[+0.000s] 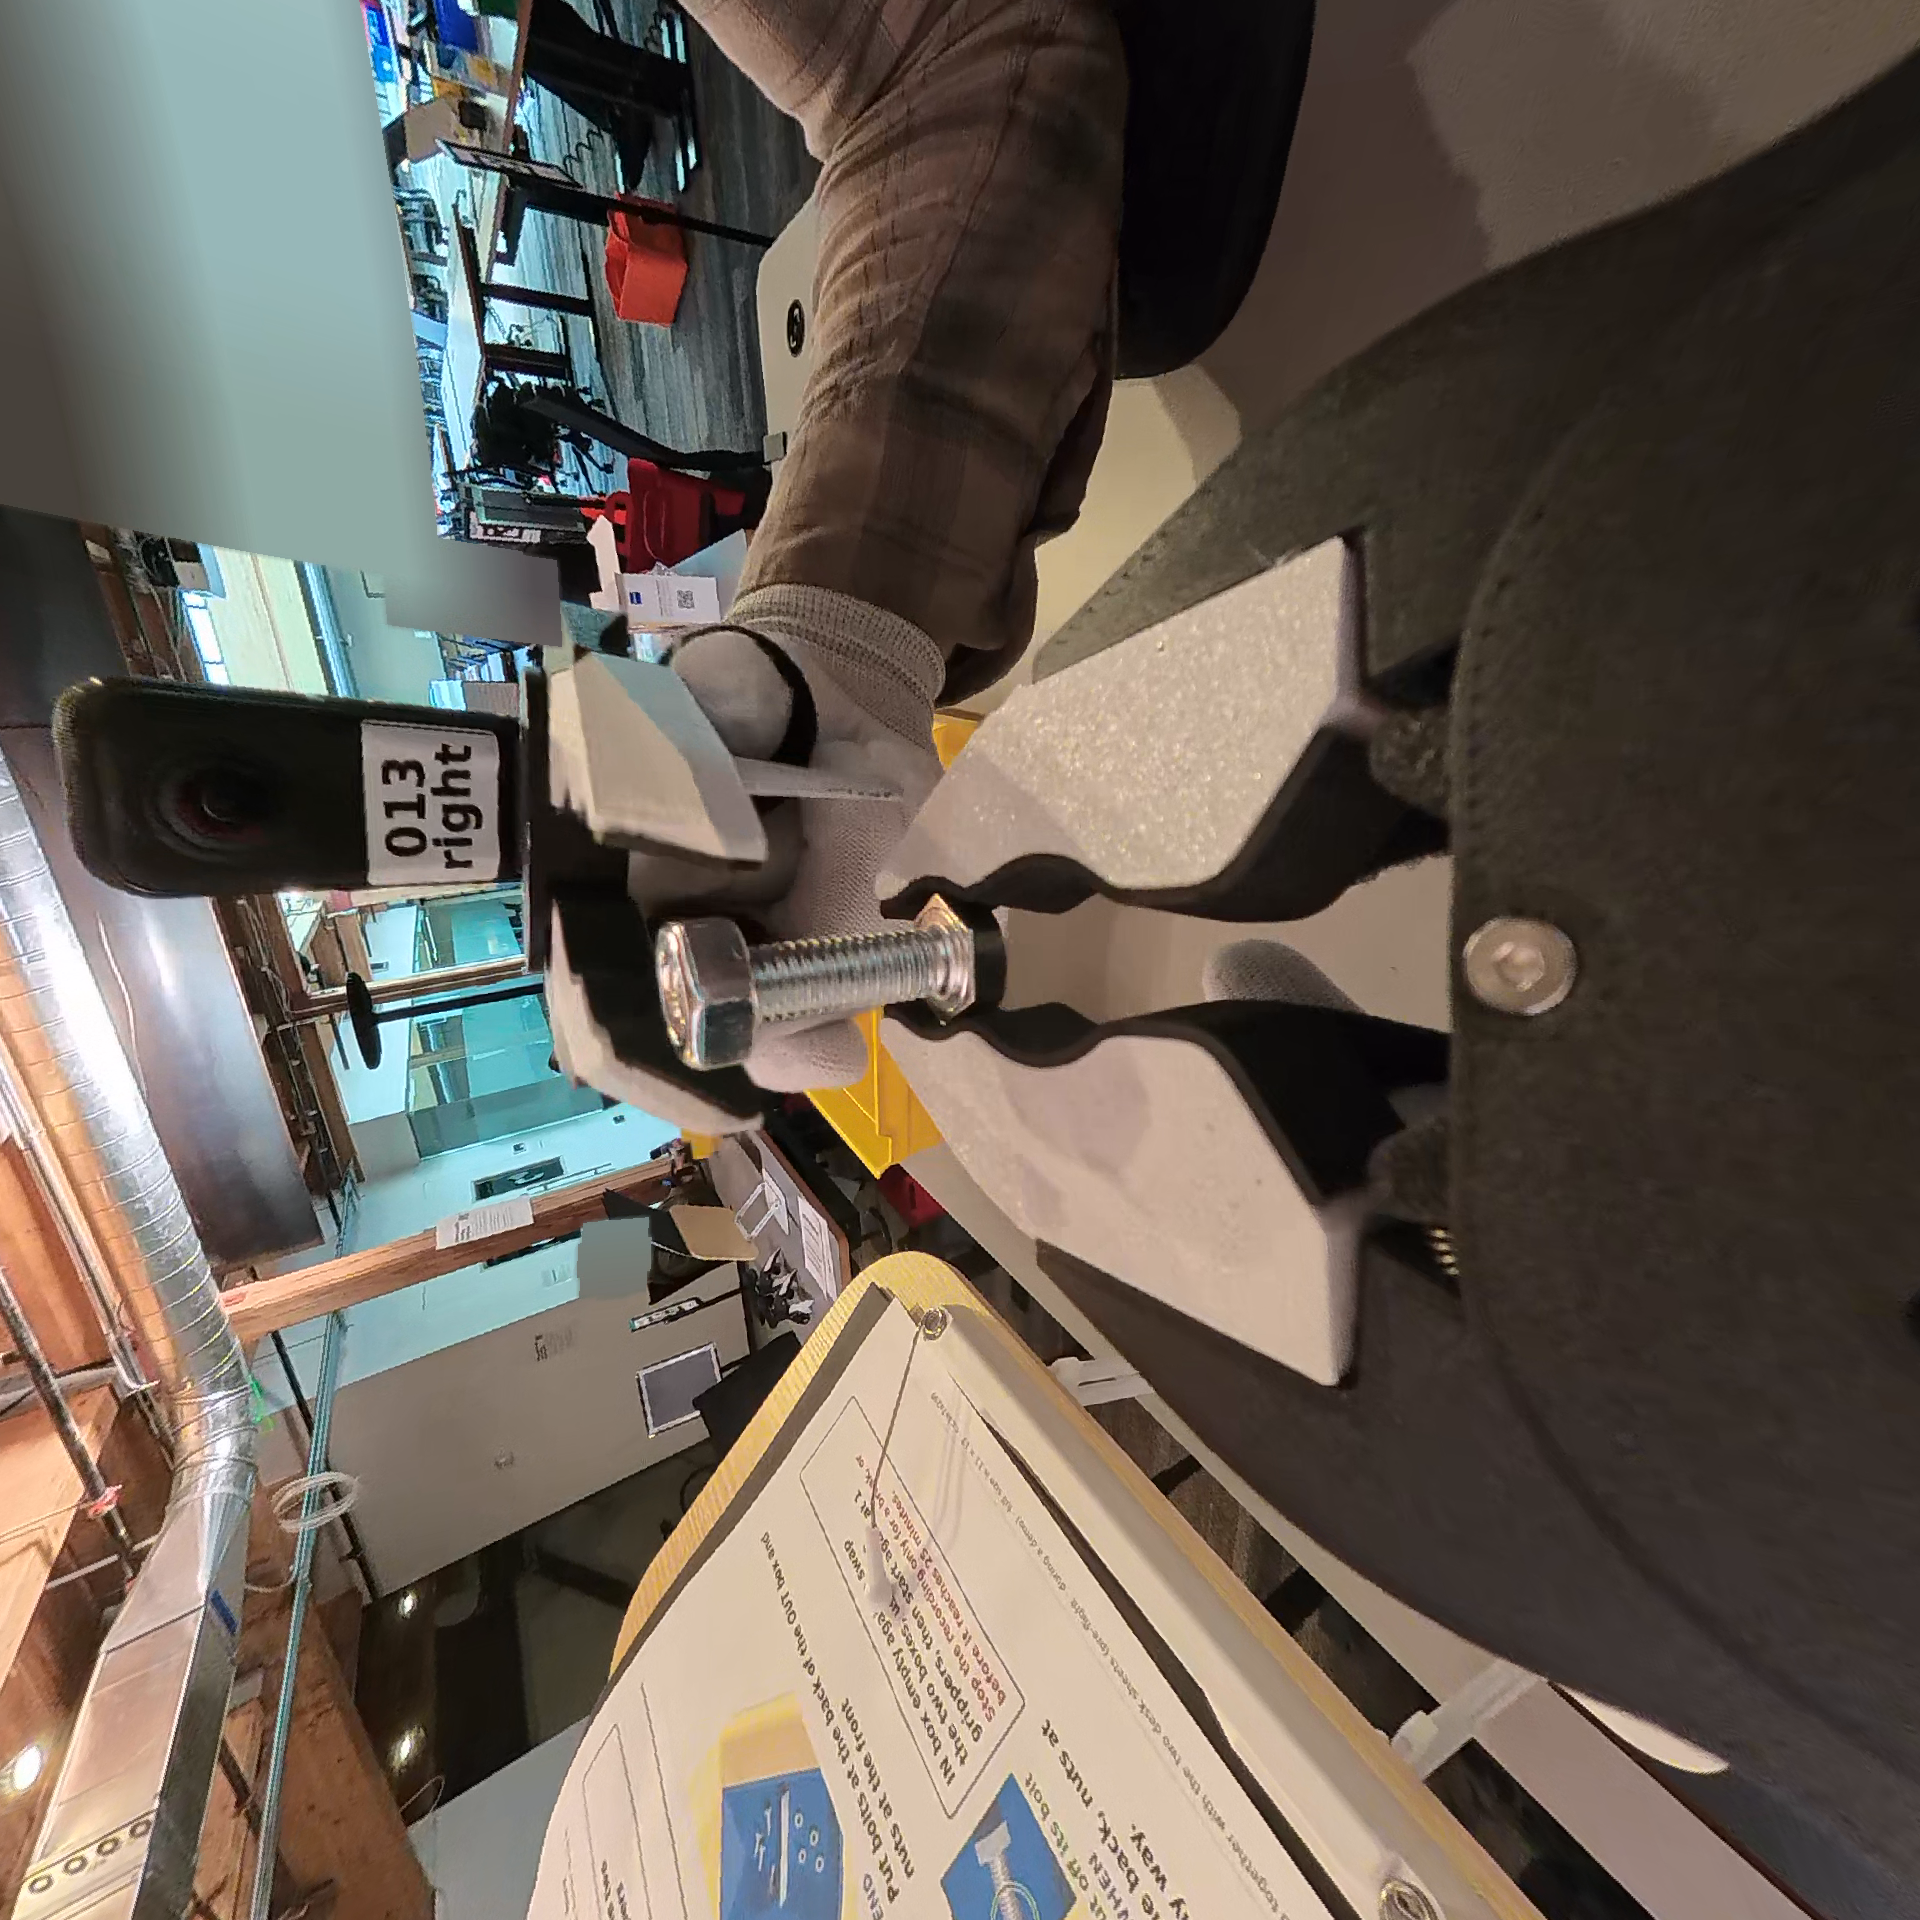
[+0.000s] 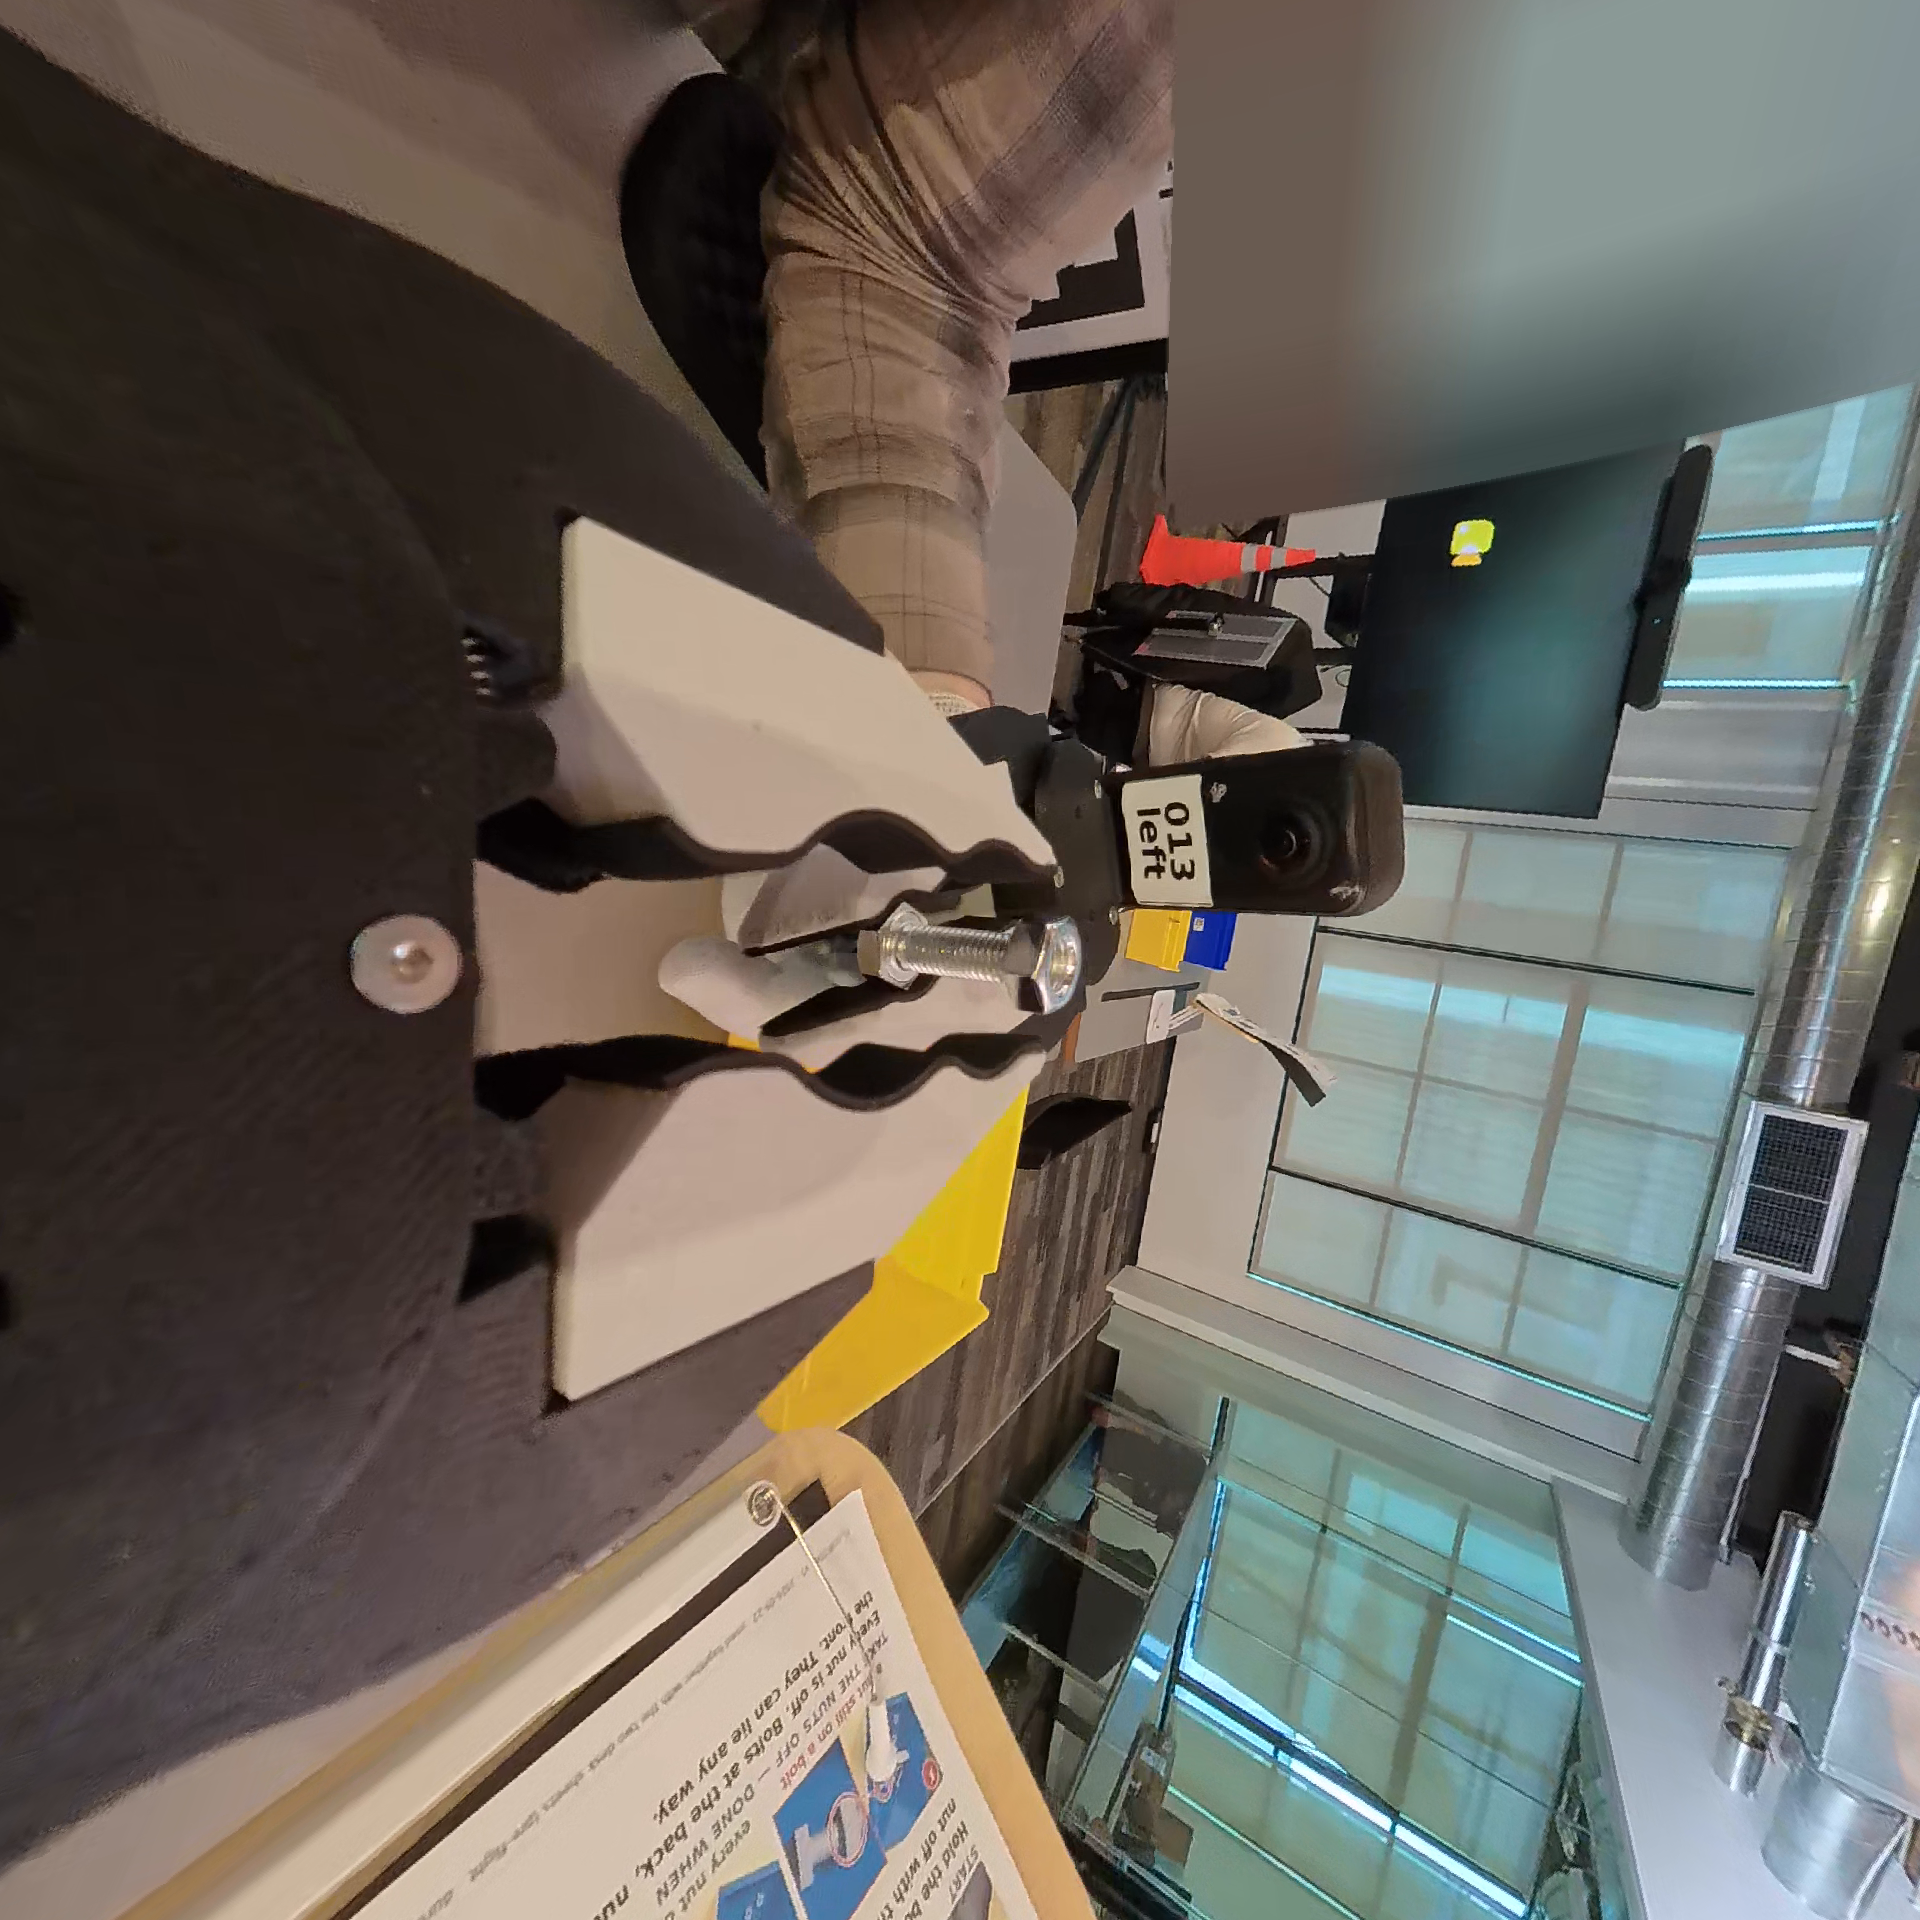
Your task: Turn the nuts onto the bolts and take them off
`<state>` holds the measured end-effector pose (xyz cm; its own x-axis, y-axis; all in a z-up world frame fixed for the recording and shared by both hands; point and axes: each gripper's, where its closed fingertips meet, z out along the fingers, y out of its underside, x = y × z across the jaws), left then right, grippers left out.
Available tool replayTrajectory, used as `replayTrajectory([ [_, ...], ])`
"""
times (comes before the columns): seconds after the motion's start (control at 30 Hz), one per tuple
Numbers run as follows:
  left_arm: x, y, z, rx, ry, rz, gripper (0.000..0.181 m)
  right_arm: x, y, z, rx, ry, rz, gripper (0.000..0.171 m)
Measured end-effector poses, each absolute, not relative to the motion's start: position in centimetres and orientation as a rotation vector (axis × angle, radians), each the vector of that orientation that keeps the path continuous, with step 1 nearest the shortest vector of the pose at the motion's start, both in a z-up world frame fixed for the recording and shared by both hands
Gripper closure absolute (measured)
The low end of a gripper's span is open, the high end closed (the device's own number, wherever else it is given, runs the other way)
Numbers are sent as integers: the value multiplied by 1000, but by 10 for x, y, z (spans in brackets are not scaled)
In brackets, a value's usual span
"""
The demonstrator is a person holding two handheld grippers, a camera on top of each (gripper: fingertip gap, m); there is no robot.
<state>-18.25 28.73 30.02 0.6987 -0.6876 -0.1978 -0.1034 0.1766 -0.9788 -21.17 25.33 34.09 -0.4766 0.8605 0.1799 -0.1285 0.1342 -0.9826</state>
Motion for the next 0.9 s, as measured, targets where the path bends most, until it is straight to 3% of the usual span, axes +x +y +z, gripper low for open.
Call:
replayTrajectory([
  [0.2,-178,287,296,-1368,754,-473,167,-210,252,342,-730,-1572,1481,155],
  [0.67,-132,239,288,-1295,1009,-861,167,-169,218,336,-507,-1764,1736,155],
  [0.7,-133,241,290,-1292,994,-849,167,-170,219,337,-509,-1754,1723,153],
  [0.77,-138,246,291,-1299,965,-822,167,-172,220,340,-522,-1735,1706,132],
  [0.9,-153,265,296,-1322,858,-692,167,-184,233,344,-601,-1668,1632,124],
])
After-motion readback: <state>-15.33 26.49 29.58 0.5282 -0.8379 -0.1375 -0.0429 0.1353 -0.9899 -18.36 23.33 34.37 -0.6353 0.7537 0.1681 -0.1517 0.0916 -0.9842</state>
